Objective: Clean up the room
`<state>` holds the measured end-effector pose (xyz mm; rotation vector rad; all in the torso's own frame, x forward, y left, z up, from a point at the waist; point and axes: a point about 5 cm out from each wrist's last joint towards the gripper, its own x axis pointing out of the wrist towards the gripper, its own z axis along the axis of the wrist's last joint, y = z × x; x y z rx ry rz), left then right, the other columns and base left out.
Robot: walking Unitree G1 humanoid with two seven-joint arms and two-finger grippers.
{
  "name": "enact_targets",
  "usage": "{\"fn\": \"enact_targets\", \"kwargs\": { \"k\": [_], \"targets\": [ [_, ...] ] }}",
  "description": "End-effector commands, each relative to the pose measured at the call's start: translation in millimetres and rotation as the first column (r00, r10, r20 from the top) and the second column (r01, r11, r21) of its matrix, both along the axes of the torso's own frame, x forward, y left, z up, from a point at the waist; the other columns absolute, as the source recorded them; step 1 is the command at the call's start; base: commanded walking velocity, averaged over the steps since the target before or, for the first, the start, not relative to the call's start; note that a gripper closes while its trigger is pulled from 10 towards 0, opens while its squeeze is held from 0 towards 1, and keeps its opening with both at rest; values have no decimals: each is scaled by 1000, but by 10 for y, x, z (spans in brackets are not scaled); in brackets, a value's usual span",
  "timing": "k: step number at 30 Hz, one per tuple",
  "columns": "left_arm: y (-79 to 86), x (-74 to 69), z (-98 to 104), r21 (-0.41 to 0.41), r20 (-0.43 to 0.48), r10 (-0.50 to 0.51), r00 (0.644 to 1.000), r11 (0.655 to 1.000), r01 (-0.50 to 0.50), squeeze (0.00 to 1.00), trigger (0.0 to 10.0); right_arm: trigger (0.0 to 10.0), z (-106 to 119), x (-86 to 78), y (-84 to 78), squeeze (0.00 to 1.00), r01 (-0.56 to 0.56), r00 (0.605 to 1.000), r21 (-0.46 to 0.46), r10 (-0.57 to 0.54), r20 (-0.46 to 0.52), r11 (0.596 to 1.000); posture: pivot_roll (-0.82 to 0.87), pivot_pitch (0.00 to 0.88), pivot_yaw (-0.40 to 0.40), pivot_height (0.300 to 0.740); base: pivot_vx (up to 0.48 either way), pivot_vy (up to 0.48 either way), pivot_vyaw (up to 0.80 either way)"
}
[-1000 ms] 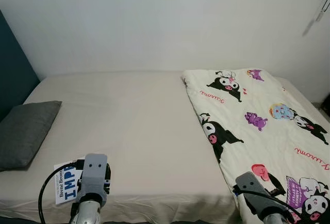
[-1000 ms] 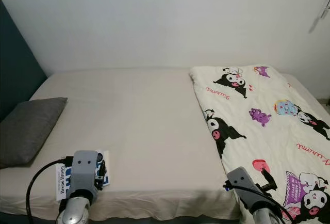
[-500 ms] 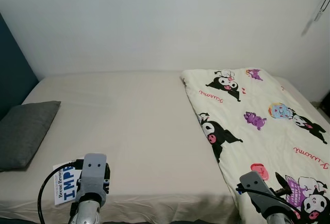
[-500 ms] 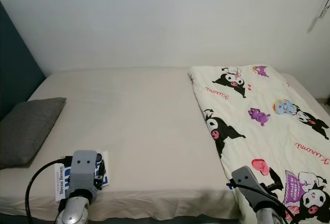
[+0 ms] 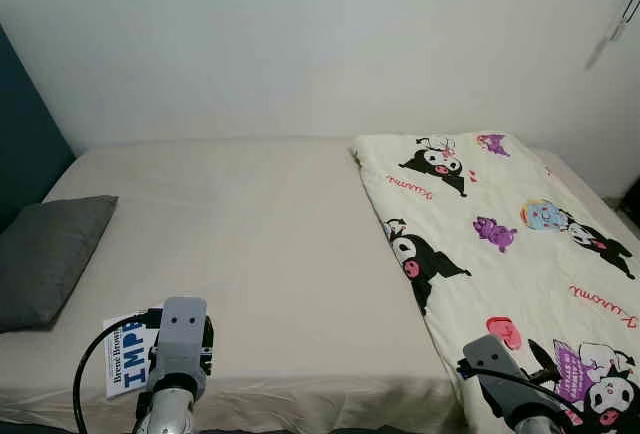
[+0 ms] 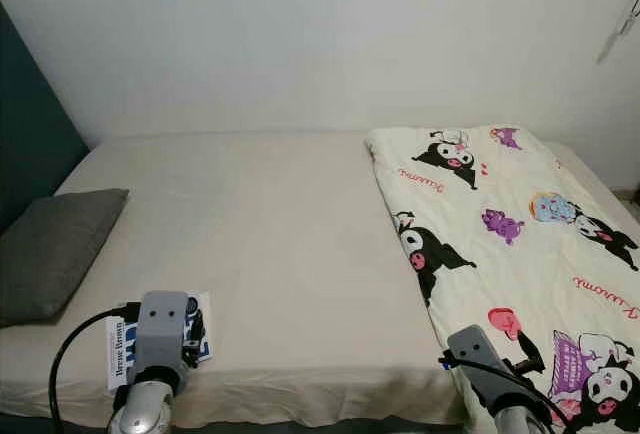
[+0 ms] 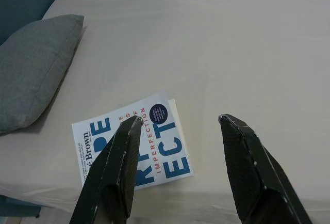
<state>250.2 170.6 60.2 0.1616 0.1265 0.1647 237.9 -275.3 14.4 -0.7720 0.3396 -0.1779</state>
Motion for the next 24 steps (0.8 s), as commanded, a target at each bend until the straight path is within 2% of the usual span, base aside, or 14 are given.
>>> {"fn": "enact_targets", "kwargs": {
  "k": [1, 24],
  "targets": [
    [25, -39, -59, 0, -20, 7, 1000, 1000, -7, 0, 10000, 10000, -36, -31, -3, 0, 12, 1000, 19, -11, -10, 1000, -19, 147, -16, 740, 0, 0, 0],
    [66, -39, -52, 7, -21, 16, 1000, 1000, -16, 0, 10000, 10000, -32, -10, 0, 0, 9, 1000, 21, -9, -8, 1000, -8, 145, -2, 740, 0, 0, 0]
  ]
}}
